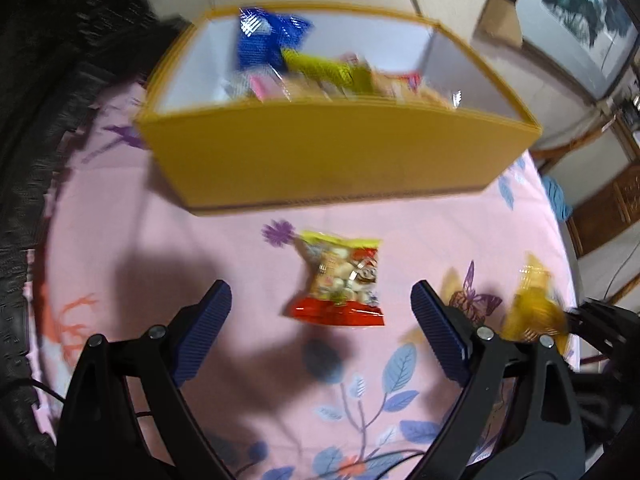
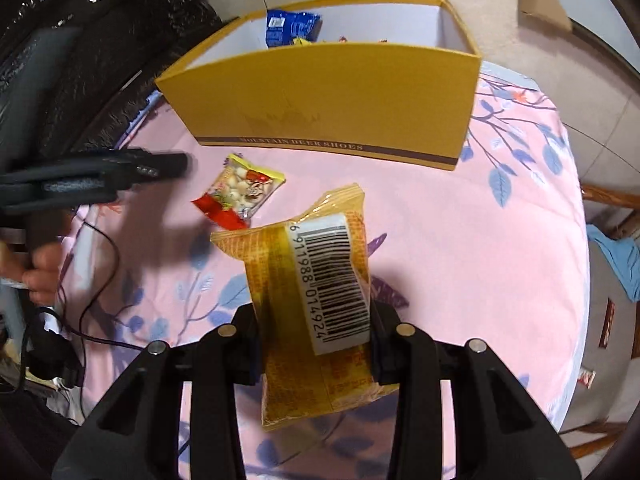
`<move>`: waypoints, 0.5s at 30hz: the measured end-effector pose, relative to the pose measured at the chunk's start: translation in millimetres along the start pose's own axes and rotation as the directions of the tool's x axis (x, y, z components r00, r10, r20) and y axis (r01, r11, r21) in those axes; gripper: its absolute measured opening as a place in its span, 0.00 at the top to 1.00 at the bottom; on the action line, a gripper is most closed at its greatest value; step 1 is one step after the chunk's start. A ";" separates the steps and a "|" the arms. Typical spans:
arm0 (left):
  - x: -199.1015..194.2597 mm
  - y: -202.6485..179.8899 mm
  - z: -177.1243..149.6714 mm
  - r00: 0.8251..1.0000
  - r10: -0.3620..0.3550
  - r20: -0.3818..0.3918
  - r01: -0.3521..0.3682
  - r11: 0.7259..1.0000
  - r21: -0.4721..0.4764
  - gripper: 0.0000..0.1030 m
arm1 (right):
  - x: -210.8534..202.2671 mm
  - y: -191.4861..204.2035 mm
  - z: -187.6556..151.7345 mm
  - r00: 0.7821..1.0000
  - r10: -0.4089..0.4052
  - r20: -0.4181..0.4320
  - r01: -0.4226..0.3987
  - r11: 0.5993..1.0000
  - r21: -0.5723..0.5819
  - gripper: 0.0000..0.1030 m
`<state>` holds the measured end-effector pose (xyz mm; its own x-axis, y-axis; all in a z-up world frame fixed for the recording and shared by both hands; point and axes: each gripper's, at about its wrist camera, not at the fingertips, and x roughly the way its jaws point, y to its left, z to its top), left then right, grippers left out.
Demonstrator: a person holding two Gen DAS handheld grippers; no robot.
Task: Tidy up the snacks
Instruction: 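Grasp the red-and-yellow candy bag with the left gripper while the right holds the bread bag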
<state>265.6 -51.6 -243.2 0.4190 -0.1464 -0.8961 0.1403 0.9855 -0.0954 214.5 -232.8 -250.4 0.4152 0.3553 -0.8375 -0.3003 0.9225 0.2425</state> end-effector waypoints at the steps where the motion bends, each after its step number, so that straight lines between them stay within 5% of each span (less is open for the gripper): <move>1: 8.9 -2.9 0.0 1.000 0.006 -0.011 -0.005 1.000 0.009 0.10 | -2.4 2.4 -2.0 1.000 0.006 0.003 -0.006 1.000 0.011 0.63; 9: 57.9 -11.4 0.2 0.996 0.062 -0.060 -0.060 0.998 0.023 0.12 | -10.1 0.1 -15.9 0.999 0.049 0.006 -0.049 0.994 0.101 0.62; 15: 76.8 -10.7 4.2 0.993 0.084 -0.080 -0.083 0.996 0.021 0.25 | -11.4 -0.6 -20.7 0.999 0.051 0.010 -0.052 0.992 0.117 0.62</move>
<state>300.1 -73.8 -309.1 0.3564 -0.0558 -0.9327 0.1236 0.9923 -0.0121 192.2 -240.5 -251.2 0.4079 0.4036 -0.8190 -0.2187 0.9141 0.3415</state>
